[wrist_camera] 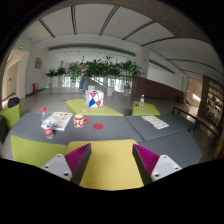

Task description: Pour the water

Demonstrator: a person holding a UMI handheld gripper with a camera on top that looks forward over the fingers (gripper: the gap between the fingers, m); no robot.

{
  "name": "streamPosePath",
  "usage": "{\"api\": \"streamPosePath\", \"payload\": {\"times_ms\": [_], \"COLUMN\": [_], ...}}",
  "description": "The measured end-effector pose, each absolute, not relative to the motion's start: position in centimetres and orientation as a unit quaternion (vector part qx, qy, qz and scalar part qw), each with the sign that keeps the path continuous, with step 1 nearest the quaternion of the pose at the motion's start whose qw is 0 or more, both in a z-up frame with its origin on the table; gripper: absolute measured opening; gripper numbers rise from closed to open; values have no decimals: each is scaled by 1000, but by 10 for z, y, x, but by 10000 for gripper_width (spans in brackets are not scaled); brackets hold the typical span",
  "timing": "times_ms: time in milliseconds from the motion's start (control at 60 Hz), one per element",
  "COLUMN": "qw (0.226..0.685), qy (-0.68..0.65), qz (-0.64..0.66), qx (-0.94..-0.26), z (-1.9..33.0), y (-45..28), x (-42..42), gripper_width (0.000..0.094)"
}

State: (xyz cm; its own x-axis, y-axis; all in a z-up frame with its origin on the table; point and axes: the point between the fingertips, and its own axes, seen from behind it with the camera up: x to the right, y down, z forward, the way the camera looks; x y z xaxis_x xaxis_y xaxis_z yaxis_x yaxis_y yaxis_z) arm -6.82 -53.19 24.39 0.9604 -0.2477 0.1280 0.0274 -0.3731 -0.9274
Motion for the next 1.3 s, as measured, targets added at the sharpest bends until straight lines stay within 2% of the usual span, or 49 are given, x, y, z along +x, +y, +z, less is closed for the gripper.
{"api": "streamPosePath", "payload": {"times_ms": [150, 283, 550, 817, 1083, 1217, 1300], "qw": [550, 548, 535, 556, 576, 583, 592], "qy": [60, 49, 13, -32, -19, -7, -6], "qz": [-124, -112, -41, -4, -17, -14, -14], "qx": [-824, -828, -844, -830, -817, -812, -806], "z": [232, 205, 160, 124, 90, 81, 76], "y": [-530, -520, -476, -358, -218, -170, -154], "x": [-77, -112, -259, -397, -425, -426, -430], "gripper_width": [859, 855, 852, 855, 852, 806, 670]}}
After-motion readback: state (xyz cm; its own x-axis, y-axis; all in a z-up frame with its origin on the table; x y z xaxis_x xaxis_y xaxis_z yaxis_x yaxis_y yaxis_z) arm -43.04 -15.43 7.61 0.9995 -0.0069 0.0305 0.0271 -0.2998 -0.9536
